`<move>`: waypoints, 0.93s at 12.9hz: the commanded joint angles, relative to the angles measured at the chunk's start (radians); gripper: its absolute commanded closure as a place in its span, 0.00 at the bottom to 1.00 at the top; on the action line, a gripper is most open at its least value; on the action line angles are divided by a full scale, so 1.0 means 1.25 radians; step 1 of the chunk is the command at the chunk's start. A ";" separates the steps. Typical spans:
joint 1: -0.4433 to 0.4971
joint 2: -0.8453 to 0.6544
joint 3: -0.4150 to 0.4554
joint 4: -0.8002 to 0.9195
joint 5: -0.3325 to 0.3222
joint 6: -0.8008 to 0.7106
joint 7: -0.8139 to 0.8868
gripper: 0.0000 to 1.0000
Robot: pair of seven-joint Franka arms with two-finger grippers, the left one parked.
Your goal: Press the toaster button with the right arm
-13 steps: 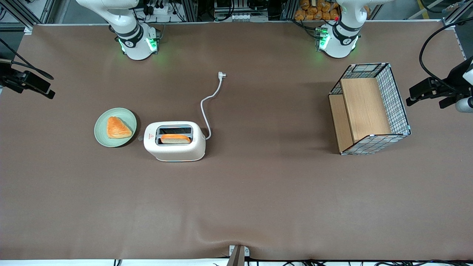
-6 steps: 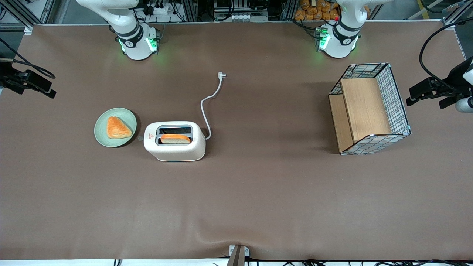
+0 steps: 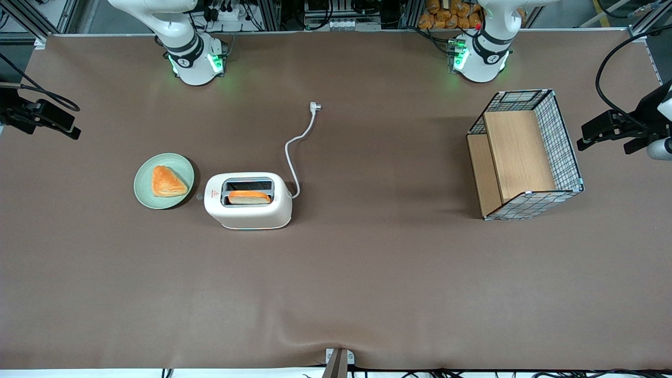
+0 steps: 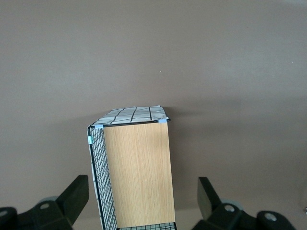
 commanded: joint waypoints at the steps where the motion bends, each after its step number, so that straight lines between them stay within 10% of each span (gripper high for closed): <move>1: -0.005 -0.006 0.004 -0.001 -0.015 0.001 -0.011 0.00; 12: -0.007 -0.004 0.002 -0.001 -0.015 0.000 -0.052 0.00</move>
